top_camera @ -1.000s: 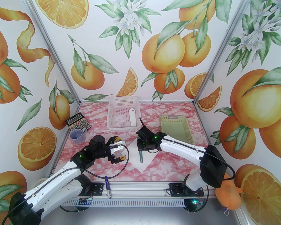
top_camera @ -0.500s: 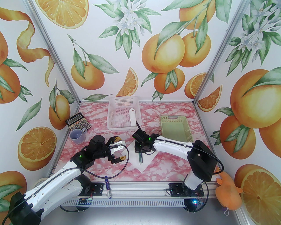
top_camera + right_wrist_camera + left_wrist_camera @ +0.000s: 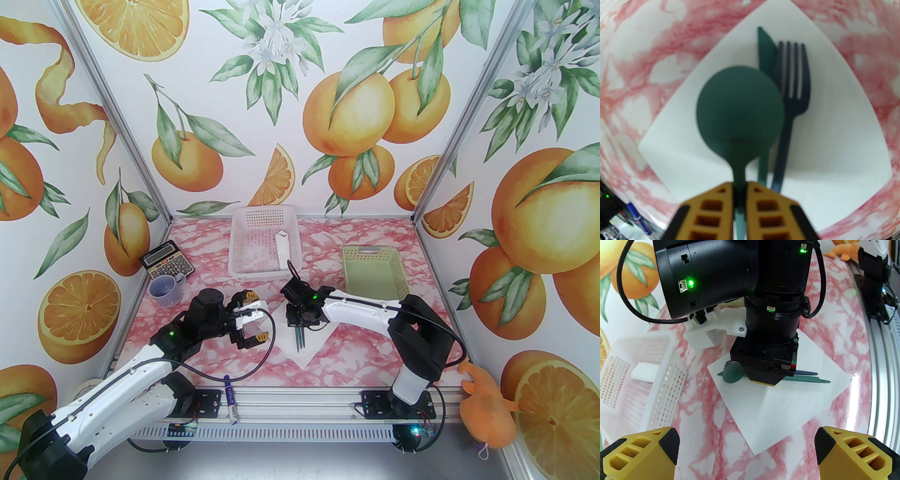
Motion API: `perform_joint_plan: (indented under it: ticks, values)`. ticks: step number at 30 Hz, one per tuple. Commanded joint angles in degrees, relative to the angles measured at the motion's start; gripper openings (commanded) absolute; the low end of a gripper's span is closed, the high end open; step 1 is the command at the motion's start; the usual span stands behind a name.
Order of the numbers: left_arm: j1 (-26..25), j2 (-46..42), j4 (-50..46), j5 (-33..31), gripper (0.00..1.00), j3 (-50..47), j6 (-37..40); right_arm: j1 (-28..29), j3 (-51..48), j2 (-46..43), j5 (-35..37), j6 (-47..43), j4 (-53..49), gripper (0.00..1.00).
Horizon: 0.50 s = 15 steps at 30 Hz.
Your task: Place the utensils on the paper napkin and roll it up
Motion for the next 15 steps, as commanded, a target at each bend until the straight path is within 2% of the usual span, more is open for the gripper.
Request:
perform_joint_plan:
  ticks: [1, 15]
  values:
    - [-0.3, -0.4, -0.4, 1.4, 1.00, -0.1, 1.3, 0.5, 0.8, 1.8, 1.9, 0.9, 1.4, 0.13]
    - [-0.4, -0.2, -0.3, 1.5, 1.00, -0.1, 1.4, 0.5, 2.6, 4.0, 3.8, 0.3, 0.9, 0.14]
